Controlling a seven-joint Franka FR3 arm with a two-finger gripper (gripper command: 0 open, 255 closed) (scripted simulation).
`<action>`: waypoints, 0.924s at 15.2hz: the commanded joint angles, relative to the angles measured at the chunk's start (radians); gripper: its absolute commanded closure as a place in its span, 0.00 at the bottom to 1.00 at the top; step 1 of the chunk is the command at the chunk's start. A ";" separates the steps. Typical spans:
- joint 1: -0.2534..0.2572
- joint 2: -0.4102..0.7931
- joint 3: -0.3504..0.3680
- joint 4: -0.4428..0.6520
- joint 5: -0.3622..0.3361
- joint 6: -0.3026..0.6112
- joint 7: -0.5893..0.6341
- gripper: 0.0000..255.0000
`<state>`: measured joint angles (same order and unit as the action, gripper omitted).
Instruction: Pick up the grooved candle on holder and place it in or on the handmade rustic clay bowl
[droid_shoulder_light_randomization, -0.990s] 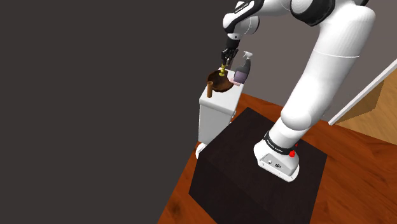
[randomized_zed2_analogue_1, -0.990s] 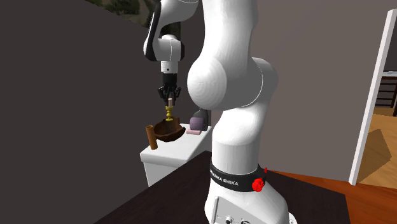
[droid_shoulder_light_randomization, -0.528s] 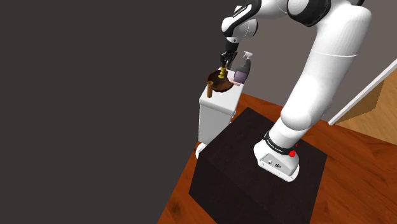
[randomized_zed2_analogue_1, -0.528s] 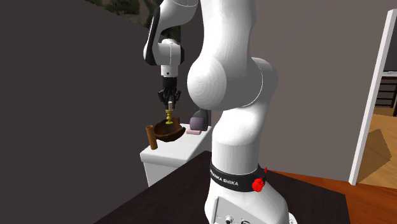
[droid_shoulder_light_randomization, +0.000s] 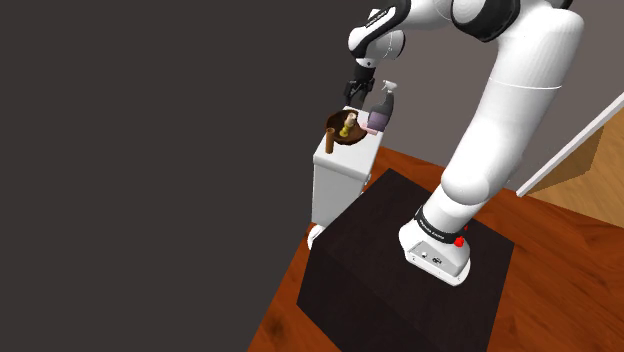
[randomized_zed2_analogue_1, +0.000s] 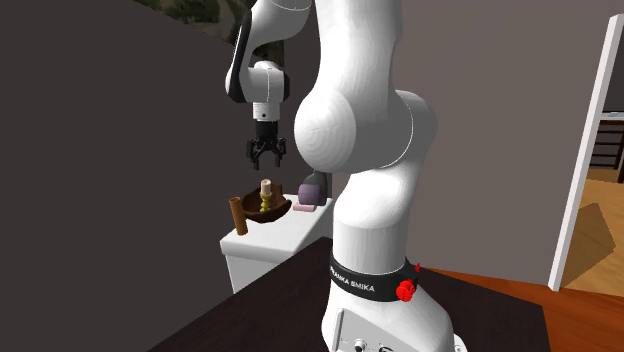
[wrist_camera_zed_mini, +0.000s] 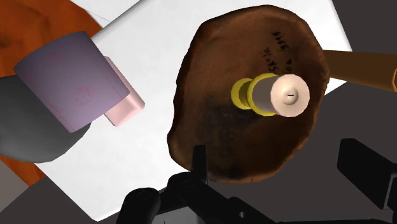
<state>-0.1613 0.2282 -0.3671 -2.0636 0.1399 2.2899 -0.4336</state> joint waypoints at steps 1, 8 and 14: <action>0.000 0.000 0.000 0.000 0.000 0.000 0.000 0.00; 0.008 -0.072 -0.011 0.046 -0.041 -0.111 0.027 0.00; 0.008 -0.072 -0.011 0.046 -0.040 -0.111 0.027 0.00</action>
